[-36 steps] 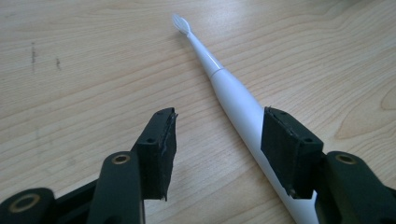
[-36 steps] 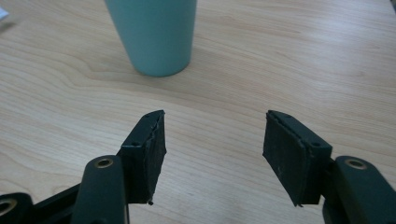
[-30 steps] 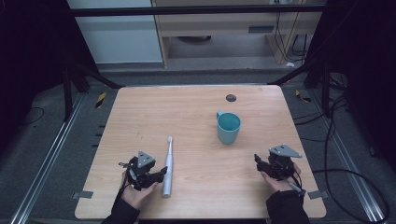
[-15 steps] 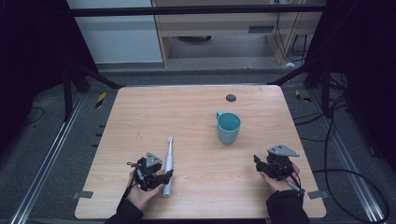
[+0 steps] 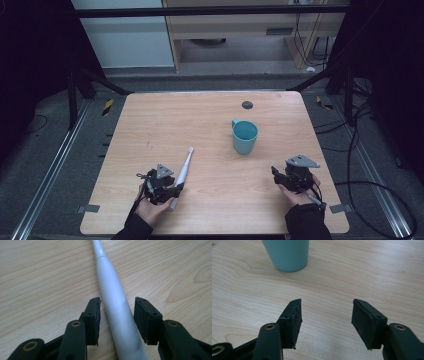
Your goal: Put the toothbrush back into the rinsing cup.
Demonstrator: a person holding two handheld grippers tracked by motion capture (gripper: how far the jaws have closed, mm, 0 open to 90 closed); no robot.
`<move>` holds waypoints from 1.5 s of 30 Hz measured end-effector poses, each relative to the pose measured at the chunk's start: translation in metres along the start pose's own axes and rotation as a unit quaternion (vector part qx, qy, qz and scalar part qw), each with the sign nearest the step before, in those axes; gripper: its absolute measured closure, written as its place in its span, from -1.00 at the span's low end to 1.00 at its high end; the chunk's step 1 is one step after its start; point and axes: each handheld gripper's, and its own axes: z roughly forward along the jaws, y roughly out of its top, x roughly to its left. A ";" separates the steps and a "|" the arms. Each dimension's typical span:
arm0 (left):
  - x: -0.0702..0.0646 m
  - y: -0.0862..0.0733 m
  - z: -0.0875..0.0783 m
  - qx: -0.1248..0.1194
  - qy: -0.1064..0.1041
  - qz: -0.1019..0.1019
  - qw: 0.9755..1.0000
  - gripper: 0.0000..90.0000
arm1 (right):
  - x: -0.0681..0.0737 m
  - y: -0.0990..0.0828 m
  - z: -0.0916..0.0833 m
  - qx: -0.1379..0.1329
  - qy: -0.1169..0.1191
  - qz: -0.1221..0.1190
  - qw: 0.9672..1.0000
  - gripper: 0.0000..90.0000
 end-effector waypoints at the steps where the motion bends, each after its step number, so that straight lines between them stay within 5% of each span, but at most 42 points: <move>1: 0.000 0.000 0.000 0.001 0.000 0.000 1.000 0.27 | 0.000 0.000 0.000 0.001 0.001 0.000 1.000 -0.07; 15: 0.008 -0.001 0.000 0.008 -0.004 0.008 1.000 0.43 | 0.000 0.000 0.000 0.000 0.005 -0.006 1.000 0.00; 25: 0.011 0.000 -0.006 -0.008 -0.010 0.009 1.000 0.27 | 0.000 0.000 0.000 -0.001 0.005 -0.002 1.000 -0.01; 32: 0.012 -0.001 0.000 0.013 -0.004 0.013 1.000 0.35 | 0.000 0.000 0.000 0.000 0.006 -0.004 1.000 0.01; 45: 0.008 -0.001 0.003 0.017 -0.012 0.026 0.999 0.45 | 0.000 0.000 0.000 -0.001 0.008 -0.006 1.000 0.03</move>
